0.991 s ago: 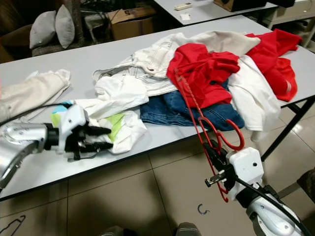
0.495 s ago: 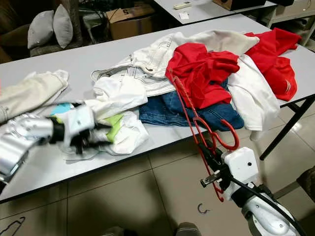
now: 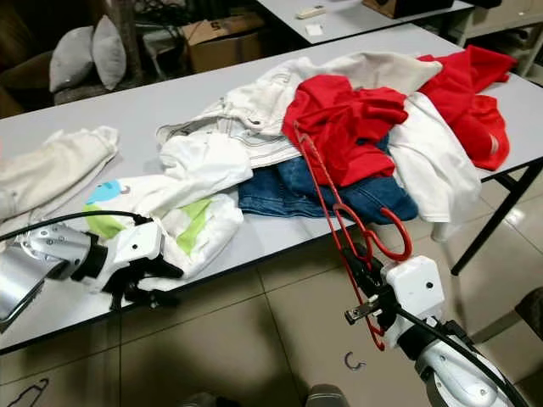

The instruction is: Hang hanger

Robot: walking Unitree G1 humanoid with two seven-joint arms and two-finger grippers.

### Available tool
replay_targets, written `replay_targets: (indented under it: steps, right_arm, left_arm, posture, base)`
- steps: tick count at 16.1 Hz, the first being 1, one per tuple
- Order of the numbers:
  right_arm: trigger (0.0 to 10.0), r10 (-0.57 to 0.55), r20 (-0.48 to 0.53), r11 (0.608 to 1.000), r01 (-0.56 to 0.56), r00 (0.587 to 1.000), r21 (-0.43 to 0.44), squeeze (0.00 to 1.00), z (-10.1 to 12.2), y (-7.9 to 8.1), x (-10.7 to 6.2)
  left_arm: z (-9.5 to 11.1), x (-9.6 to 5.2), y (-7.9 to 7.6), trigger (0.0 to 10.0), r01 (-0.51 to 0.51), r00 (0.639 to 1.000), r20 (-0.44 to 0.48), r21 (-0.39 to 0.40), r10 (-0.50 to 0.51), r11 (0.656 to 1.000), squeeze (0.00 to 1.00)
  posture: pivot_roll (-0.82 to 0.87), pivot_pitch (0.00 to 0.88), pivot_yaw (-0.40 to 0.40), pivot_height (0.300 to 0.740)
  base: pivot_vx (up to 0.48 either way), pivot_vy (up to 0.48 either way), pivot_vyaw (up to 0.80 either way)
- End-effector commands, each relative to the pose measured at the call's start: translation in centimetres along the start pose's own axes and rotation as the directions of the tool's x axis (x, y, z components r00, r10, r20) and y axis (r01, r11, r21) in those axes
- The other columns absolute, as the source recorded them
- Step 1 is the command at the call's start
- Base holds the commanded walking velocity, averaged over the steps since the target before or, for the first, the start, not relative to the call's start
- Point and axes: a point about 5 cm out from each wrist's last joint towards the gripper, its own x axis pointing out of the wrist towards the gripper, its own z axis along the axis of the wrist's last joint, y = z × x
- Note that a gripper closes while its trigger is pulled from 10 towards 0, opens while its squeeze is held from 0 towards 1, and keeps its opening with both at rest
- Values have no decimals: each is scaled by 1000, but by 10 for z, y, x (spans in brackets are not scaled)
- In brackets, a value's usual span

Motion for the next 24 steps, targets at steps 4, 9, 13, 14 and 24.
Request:
replay_targets:
  steps: [4,9,13,14,24]
  right_arm:
    - [10000,12,14,1000,-12,1000,-8,0,2,2,2]
    - [10000,17,19,1000,-17,1000,-9,0,2,3,3]
    - [10000,10,22,1000,-10,1000,-9,0,2,3,4]
    - [10000,9,22,1000,-9,1000,-9,0,2,3,5]
    - [10000,5,28,1000,-4,1000,-8,0,2,2,7]
  left_arm:
    - [22,-3,8,10000,-68,992,107,52,63,996,0]
    - [15,14,14,10000,-166,986,46,143,161,976,0]
    - [7,23,17,4471,-175,984,-8,163,179,971,0]
    - [6,22,21,941,-203,978,-11,176,208,963,0]
    - [11,17,45,0,-379,924,41,211,380,901,0]
  posture:
    - [-195,0,127,740]
    - [-200,0,131,740]
    - [-203,0,139,740]
    - [-200,0,138,740]
    - [-197,0,134,740]
  base:
    - [0,0,0]
    - [0,0,0]
    - [0,0,0]
    - [0,0,0]
    - [0,0,0]
